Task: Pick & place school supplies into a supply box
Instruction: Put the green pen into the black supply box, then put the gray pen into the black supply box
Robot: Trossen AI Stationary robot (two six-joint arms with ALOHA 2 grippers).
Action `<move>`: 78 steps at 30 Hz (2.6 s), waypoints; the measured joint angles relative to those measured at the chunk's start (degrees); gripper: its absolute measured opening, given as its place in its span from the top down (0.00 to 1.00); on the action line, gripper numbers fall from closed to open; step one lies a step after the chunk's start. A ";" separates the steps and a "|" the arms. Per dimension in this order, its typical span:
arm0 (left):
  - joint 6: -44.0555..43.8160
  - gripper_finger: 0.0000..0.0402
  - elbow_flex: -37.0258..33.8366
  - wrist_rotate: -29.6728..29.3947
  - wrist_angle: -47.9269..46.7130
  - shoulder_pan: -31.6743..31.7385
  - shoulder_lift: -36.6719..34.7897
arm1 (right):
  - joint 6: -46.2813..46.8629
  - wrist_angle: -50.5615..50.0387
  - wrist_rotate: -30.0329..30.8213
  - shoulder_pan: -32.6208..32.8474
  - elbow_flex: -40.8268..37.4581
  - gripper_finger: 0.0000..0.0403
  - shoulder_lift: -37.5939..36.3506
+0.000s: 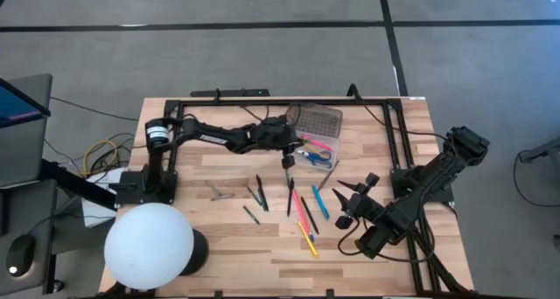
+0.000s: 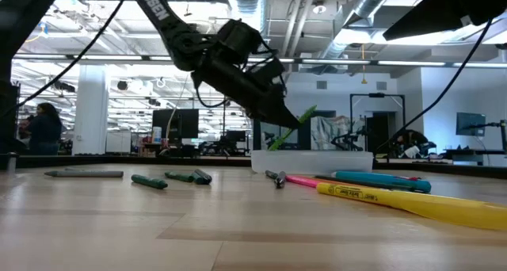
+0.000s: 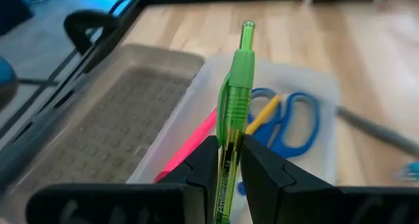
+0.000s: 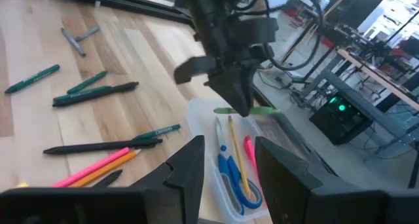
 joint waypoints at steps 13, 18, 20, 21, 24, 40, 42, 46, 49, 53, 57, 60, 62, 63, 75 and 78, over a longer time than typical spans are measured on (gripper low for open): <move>2.03 0.71 5.06 -3.74 -8.14 -0.15 0.50 | 1.09 0.19 -0.72 -0.11 -0.06 0.69 0.00; 2.51 0.68 5.06 -1.82 -9.41 -0.19 0.50 | 1.09 1.01 -0.87 -0.11 -2.10 0.69 0.00; 2.55 0.67 5.06 0.04 -9.85 -0.41 0.49 | 1.09 1.30 -2.04 -0.23 -2.92 0.69 0.00; 2.56 0.67 5.06 1.24 -10.15 -0.60 0.50 | 1.09 1.61 -3.04 -0.46 -3.32 0.69 0.00; 2.58 0.67 5.06 5.60 -12.37 -1.44 0.09 | 1.09 3.03 -6.99 -1.57 -4.65 0.69 0.00; 5.69 0.69 1.26 4.93 -44.31 -13.57 -16.51 | 1.57 10.07 -20.14 -19.52 -6.16 0.69 0.00; 4.38 0.70 -1.55 1.89 -44.99 -15.60 -19.80 | 1.29 10.79 -24.00 -21.94 -6.14 0.69 0.00; 1.62 0.72 -8.46 -4.95 -44.07 -18.86 -27.22 | 0.93 9.68 -30.19 -26.32 -6.15 0.69 0.00; -0.94 0.73 -13.14 -9.46 -43.00 -20.47 -32.68 | -2.36 10.08 -33.36 -29.22 -6.16 0.69 0.00; -3.14 0.74 -18.06 -11.83 -40.47 -21.35 -38.85 | -9.22 14.04 -37.93 -31.79 -6.16 0.69 0.00; -5.91 0.74 -20.36 -11.86 -39.64 -21.40 -42.90 | -16.10 20.44 -39.69 -31.46 -6.15 0.69 0.00; -7.14 0.74 -21.16 -11.87 -39.57 -21.40 -44.05 | -21.03 23.91 -41.10 -29.85 -6.16 0.69 0.00; -7.79 0.74 -21.26 -11.87 -39.55 -21.40 -44.10 | -24.64 25.14 -42.86 -28.63 -6.14 0.69 0.00; -8.17 0.74 -21.26 -11.85 -39.68 -21.40 -44.08 | -26.47 25.30 -43.31 -27.99 -6.14 0.69 0.00; -8.90 0.74 -21.26 -14.30 -39.70 -23.60 -44.02 | -32.49 29.83 -43.69 -28.45 -11.38 0.94 0.00; -8.90 0.74 -21.26 -14.73 -39.70 -23.71 -44.02 | -35.24 33.46 -43.89 -29.03 -12.58 0.99 0.00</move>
